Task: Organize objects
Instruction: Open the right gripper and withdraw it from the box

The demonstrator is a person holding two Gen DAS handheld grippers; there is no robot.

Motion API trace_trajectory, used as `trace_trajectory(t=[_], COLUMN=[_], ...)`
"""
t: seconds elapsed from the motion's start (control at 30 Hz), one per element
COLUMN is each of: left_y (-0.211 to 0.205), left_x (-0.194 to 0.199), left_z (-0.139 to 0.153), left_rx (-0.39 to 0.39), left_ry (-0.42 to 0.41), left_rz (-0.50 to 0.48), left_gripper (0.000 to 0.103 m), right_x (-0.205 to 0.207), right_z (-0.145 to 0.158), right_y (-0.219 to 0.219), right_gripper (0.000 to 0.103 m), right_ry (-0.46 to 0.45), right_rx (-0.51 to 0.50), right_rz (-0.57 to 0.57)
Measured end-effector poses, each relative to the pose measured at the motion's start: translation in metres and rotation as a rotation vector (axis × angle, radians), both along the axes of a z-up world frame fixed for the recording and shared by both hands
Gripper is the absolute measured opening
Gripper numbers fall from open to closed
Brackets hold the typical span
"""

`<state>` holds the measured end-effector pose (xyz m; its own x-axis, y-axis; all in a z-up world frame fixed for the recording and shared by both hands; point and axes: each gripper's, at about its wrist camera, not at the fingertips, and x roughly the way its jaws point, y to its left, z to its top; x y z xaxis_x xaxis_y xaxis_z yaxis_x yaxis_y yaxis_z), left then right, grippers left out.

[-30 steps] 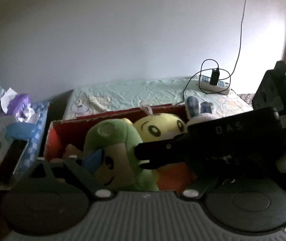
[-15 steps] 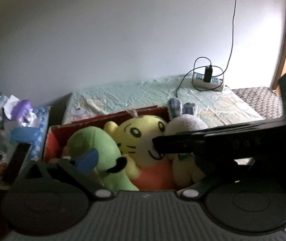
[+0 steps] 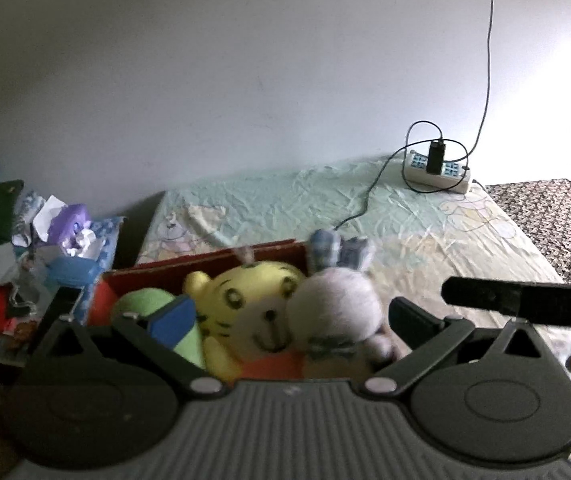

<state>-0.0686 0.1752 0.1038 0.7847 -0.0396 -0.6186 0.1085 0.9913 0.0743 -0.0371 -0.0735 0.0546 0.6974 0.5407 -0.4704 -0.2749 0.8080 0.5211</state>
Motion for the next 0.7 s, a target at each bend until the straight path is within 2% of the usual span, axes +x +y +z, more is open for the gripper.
trace_trajectory(t=[0.2, 0.37, 0.53, 0.7], left_y=[-0.054, -0.09, -0.117, -0.129], left_x=[-0.001, 0.007, 0.009, 0.009], left_z=[0.001, -0.004, -0.013, -0.017], left_rx=[0.031, 0.018, 0.039, 0.052], left_ry=[0.015, 0.068, 0.11, 0.134], left_rz=[-0.054, -0.077, -0.095, -0.1], left_gripper=[0.103, 0.103, 0.103, 0.102], right_x=[-0.014, -0.021, -0.028, -0.029], right_z=[0.001, -0.003, -0.007, -0.01], right_y=[-0.027, -0.051, -0.072, -0.079], right_gripper=[0.064, 0.068, 0.08, 0.081], right_ry=[-0.001, 0.054, 0.087, 0.108], right_rx=[-0.096, -0.174, -0.235, -0.267], right_rz=[-0.098, -0.194, -0.272, -0.282])
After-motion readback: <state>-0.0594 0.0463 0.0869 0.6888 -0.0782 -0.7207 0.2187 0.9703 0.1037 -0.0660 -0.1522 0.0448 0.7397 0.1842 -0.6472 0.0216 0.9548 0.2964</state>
